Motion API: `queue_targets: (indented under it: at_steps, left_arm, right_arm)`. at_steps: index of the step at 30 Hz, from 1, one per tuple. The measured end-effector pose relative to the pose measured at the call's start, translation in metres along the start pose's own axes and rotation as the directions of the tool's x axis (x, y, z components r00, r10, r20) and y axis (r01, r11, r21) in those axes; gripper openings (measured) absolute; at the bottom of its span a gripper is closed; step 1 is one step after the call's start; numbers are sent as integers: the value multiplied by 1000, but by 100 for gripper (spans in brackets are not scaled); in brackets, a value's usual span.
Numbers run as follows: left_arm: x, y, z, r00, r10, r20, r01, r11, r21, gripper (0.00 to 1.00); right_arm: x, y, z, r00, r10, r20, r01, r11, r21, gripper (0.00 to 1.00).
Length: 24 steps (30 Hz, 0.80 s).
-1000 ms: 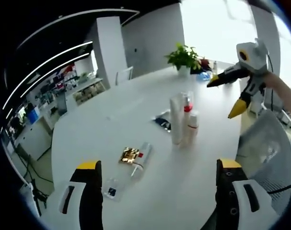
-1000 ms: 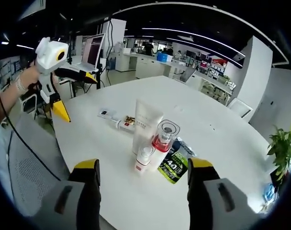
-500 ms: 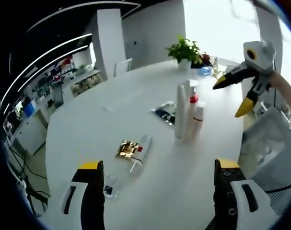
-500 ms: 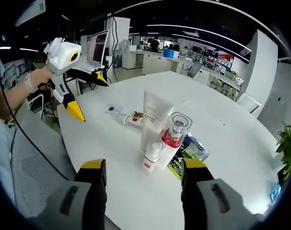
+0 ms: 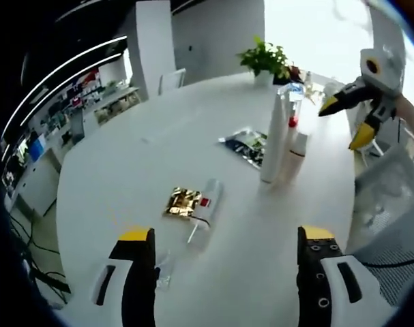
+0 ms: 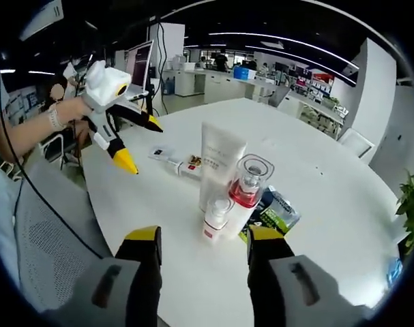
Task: Arrange the skincare products in the storage area until every visible bottle or jar stands upright without overlapping.
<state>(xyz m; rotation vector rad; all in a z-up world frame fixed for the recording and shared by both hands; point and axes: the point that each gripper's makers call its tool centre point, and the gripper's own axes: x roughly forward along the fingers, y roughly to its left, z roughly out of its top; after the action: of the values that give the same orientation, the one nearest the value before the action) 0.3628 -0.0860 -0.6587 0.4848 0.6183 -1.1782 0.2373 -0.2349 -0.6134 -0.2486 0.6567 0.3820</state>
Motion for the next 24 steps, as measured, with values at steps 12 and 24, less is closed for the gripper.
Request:
queue_targets:
  at_steps: [12,24]
  left_arm:
    - [27,8,-5,999,-33,-39,33,999,2,79]
    - [58,24,-17,995,-44,-86,42,999,-25,61]
  right_arm:
    - [4,2,-1,1000,23,5,-23,1000,10,39]
    - [6,0,-2,999,39,9,-39,999,28,33]
